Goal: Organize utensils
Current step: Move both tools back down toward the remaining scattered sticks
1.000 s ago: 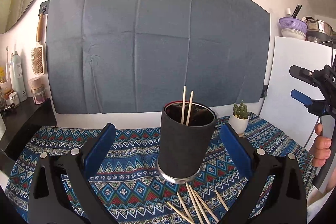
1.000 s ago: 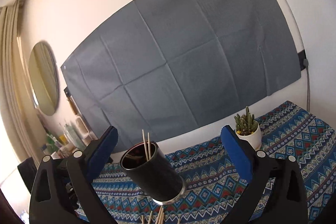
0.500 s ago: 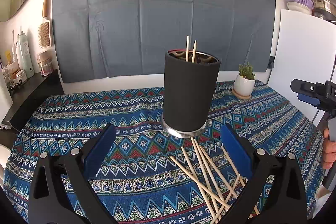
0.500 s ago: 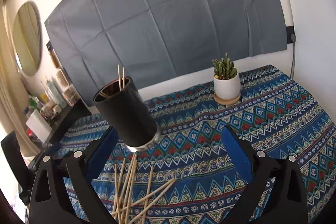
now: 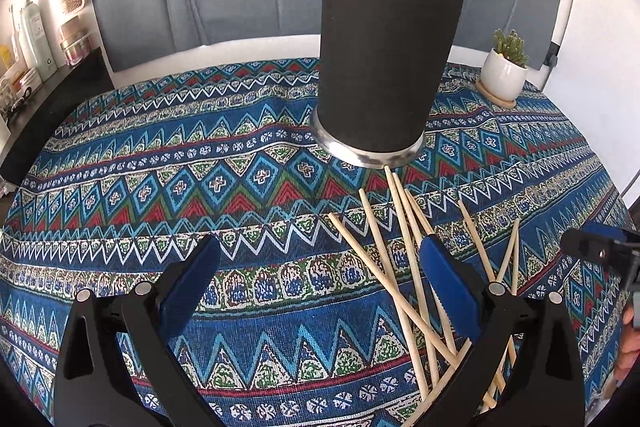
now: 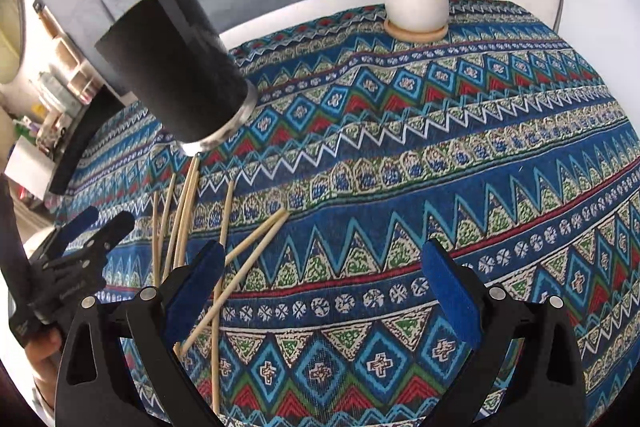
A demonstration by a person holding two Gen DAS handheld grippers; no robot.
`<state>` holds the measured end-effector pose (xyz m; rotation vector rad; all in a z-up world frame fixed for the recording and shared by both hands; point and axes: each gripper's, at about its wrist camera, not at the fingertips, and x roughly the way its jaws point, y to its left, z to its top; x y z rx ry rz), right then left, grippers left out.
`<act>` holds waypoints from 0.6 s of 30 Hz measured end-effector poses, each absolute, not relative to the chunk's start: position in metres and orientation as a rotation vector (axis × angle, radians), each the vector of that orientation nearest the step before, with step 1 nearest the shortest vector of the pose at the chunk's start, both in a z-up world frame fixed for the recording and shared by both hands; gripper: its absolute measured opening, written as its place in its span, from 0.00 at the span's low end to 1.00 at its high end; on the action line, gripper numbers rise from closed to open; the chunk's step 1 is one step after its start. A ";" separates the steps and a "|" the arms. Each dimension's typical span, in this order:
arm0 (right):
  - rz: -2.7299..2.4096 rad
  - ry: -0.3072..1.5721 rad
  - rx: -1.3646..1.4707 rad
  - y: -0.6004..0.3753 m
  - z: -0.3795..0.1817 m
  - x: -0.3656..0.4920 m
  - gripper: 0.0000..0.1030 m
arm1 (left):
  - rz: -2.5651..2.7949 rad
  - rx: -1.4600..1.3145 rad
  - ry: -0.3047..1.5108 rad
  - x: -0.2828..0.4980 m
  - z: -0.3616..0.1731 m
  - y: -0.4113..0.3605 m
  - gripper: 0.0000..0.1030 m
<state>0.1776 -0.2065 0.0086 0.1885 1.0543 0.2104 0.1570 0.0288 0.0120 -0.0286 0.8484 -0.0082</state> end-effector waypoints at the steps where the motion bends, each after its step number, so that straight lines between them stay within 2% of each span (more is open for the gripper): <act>1: 0.204 1.066 0.172 -0.203 0.007 0.178 0.91 | 0.006 -0.037 0.856 0.159 0.011 0.030 0.94; 18: 0.142 1.107 -0.051 -0.153 -0.015 0.191 0.91 | 0.122 -0.114 0.971 0.185 -0.013 0.047 0.94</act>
